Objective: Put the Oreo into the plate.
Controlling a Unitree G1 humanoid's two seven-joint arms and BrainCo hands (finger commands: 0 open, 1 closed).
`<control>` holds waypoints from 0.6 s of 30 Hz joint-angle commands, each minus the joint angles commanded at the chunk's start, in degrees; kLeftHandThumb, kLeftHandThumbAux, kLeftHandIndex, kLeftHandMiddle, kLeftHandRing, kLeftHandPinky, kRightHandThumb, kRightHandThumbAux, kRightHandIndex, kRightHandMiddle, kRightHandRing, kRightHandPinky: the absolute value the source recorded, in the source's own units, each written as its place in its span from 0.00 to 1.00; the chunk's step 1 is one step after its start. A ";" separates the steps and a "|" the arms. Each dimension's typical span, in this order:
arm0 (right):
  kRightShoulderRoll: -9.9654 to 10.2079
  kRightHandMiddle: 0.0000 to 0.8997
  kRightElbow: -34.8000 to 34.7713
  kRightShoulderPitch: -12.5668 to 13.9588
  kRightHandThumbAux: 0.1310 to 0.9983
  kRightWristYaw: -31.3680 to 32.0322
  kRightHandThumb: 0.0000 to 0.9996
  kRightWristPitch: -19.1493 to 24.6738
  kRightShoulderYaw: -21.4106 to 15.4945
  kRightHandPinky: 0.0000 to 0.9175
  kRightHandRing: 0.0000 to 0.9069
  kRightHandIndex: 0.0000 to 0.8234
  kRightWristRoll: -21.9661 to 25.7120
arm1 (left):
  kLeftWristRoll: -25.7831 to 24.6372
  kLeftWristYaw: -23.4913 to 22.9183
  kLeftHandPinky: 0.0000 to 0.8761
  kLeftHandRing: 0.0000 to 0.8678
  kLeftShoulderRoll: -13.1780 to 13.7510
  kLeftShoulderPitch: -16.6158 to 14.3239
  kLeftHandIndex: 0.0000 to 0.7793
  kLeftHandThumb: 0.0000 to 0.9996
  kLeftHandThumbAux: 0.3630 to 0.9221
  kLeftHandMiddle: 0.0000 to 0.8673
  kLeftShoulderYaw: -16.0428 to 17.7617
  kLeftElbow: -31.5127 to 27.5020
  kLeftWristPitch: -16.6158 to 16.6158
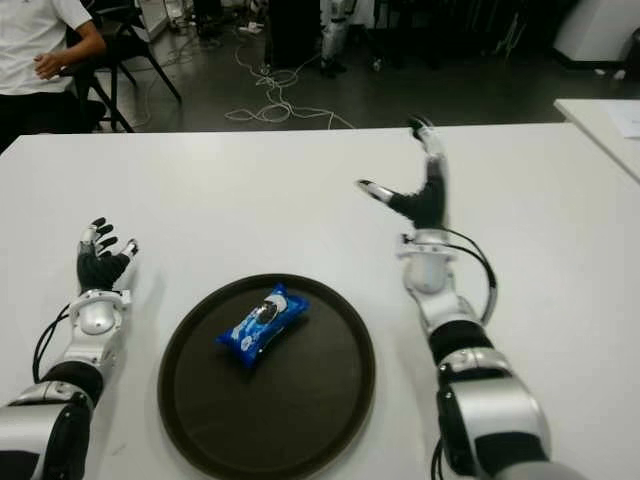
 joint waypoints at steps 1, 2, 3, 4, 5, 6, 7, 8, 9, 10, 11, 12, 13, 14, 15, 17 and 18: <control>0.16 0.18 0.20 -0.09 0.85 -0.26 0.00 0.15 -0.05 0.10 0.16 0.26 0.16 | -0.01 -0.06 0.15 0.18 0.03 0.04 0.20 0.11 0.77 0.20 0.00 0.01 -0.06; 0.40 0.18 0.42 -0.15 0.85 -0.35 0.00 0.28 -0.27 0.10 0.17 0.27 0.61 | -0.03 -0.15 0.15 0.18 0.06 0.13 0.20 0.12 0.77 0.20 0.01 0.01 -0.20; 0.56 0.19 0.56 -0.18 0.85 -0.42 0.00 0.36 -0.42 0.10 0.17 0.27 0.94 | -0.04 -0.21 0.15 0.18 0.08 0.20 0.20 0.12 0.77 0.20 0.02 0.01 -0.29; 0.82 0.19 0.78 -0.33 0.85 0.23 0.00 0.49 -1.07 0.10 0.17 0.27 2.06 | -0.04 -0.15 0.15 0.18 0.09 0.32 0.20 0.12 0.76 0.20 0.03 -0.04 -0.51; 1.00 0.20 0.94 -0.44 0.85 0.72 0.00 0.59 -1.55 0.12 0.18 0.29 2.87 | -0.03 -0.10 0.16 0.18 0.10 0.40 0.19 0.11 0.76 0.20 0.05 -0.08 -0.66; 0.99 0.20 1.40 -0.72 0.85 1.61 0.00 0.87 -2.17 0.12 0.18 0.29 3.84 | -0.10 -0.12 0.16 0.18 0.11 0.48 0.19 0.11 0.76 0.20 0.12 -0.16 -0.83; 0.97 0.21 1.71 -0.83 0.84 2.22 0.00 1.00 -2.56 0.12 0.19 0.30 4.49 | -0.16 -0.14 0.16 0.18 0.11 0.60 0.18 0.11 0.76 0.20 0.17 -0.22 -1.00; 0.74 0.21 2.45 -1.06 0.84 3.39 0.00 1.29 -3.15 0.12 0.19 0.30 5.42 | -0.39 -0.37 0.16 0.18 0.20 0.62 0.18 0.11 0.76 0.20 0.36 -0.33 -1.14; 0.59 0.22 2.96 -1.23 0.84 4.23 0.00 1.48 -3.53 0.12 0.19 0.30 6.12 | -0.56 -0.56 0.15 0.18 0.29 0.63 0.18 0.11 0.76 0.19 0.51 -0.42 -1.25; 0.35 0.22 3.74 -1.40 0.84 5.51 0.00 1.80 -4.13 0.11 0.19 0.30 7.10 | -1.06 -1.07 0.15 0.17 0.52 0.48 0.17 0.10 0.76 0.19 0.93 -0.64 -1.37; 0.05 0.22 4.66 -1.48 0.84 7.13 0.00 2.29 -4.93 0.10 0.19 0.30 8.29 | -2.03 -1.95 0.14 0.16 0.95 0.03 0.16 0.11 0.77 0.18 1.76 -1.04 -1.44; -0.14 0.22 5.27 -1.53 0.85 8.24 0.00 2.58 -5.47 0.10 0.18 0.29 9.06 | -2.69 -2.59 0.13 0.16 1.24 -0.29 0.16 0.11 0.77 0.18 2.36 -1.31 -1.48; -0.19 0.22 5.68 -1.54 0.85 8.94 0.00 2.70 -5.79 0.09 0.18 0.29 9.54 | -3.17 -3.09 0.12 0.15 1.48 -0.43 0.16 0.11 0.78 0.17 2.76 -1.47 -1.52; -0.49 0.22 6.46 -1.35 0.86 10.78 0.00 3.52 -6.65 0.09 0.18 0.28 10.69 | -4.52 -4.19 0.12 0.14 2.21 -1.38 0.15 0.11 0.79 0.16 3.95 -1.81 -1.22; -0.64 0.21 6.98 -1.21 0.85 12.04 0.00 4.07 -7.21 0.08 0.17 0.27 11.45 | -5.44 -5.00 0.11 0.13 2.75 -2.01 0.15 0.11 0.79 0.15 4.80 -2.03 -0.99; -1.06 0.21 8.34 -1.05 0.85 15.42 0.00 6.45 -8.81 0.07 0.17 0.26 13.47 | -6.97 -5.87 0.11 0.13 3.21 -2.72 0.15 0.11 0.79 0.15 6.25 -2.20 -1.17; -1.25 0.20 9.01 -1.04 0.84 17.03 0.00 7.81 -9.59 0.07 0.16 0.25 14.42 | -7.45 -5.96 0.10 0.12 3.17 -2.79 0.14 0.12 0.80 0.15 6.72 -2.15 -1.48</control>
